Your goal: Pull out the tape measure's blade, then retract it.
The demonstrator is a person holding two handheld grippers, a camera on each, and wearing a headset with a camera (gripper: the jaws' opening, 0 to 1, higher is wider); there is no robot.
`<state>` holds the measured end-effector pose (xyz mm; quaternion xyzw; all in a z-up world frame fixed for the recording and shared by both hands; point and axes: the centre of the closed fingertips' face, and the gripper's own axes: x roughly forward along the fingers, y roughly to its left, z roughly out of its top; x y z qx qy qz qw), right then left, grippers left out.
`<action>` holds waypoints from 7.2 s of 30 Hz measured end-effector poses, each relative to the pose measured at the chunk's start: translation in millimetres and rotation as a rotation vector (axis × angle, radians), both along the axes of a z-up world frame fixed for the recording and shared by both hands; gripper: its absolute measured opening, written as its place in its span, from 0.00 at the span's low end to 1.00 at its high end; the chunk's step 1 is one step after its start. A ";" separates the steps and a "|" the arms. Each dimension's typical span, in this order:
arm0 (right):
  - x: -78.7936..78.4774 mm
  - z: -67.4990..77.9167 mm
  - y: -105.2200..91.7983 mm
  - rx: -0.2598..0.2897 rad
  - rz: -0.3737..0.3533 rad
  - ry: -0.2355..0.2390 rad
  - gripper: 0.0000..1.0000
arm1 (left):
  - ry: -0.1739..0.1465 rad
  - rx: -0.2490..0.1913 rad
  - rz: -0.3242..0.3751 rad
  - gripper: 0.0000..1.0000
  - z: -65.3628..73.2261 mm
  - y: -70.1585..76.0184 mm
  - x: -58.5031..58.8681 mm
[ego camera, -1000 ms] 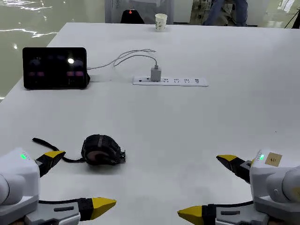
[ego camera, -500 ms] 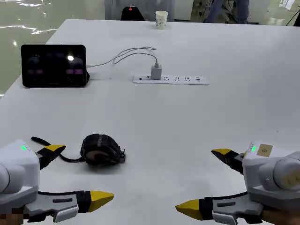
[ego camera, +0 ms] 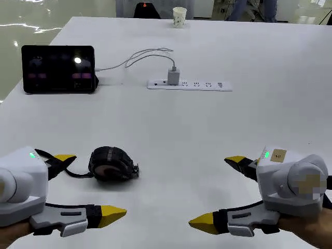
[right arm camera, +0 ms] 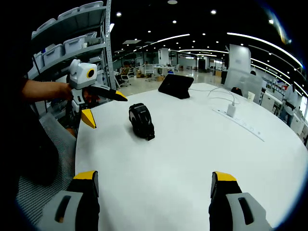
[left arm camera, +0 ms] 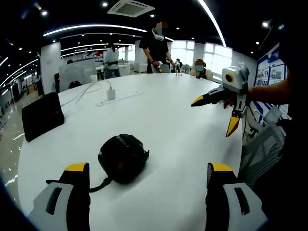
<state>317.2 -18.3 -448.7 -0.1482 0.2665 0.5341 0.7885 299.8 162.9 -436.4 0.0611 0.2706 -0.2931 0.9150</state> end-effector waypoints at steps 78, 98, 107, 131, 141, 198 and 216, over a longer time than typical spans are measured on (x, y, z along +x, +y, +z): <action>44.3 -61.2 144.3 -0.118 0.580 -0.110 0.20 | 0.150 0.284 -0.362 0.40 -36.3 25.8 57.4; 41.5 -72.3 151.7 -0.130 0.633 -0.111 0.12 | 0.178 0.344 -0.477 0.29 -50.3 22.1 56.0; 42.0 -72.2 151.5 -0.122 0.626 -0.093 0.10 | 0.174 0.344 -0.496 0.28 -50.8 22.8 55.6; 43.6 -72.4 149.3 -0.130 0.624 -0.090 0.09 | 0.178 0.357 -0.523 0.25 -51.6 23.6 56.3; 45.4 -72.6 139.5 -0.142 0.625 -0.088 0.09 | 0.178 0.358 -0.530 0.25 -51.4 22.8 55.9; 54.1 -71.9 80.7 -0.188 0.594 -0.072 0.09 | 0.184 0.367 -0.554 0.25 -51.1 22.7 54.3; 56.9 -71.7 59.9 -0.199 0.583 -0.064 0.09 | 0.187 0.369 -0.561 0.25 -51.5 22.8 54.7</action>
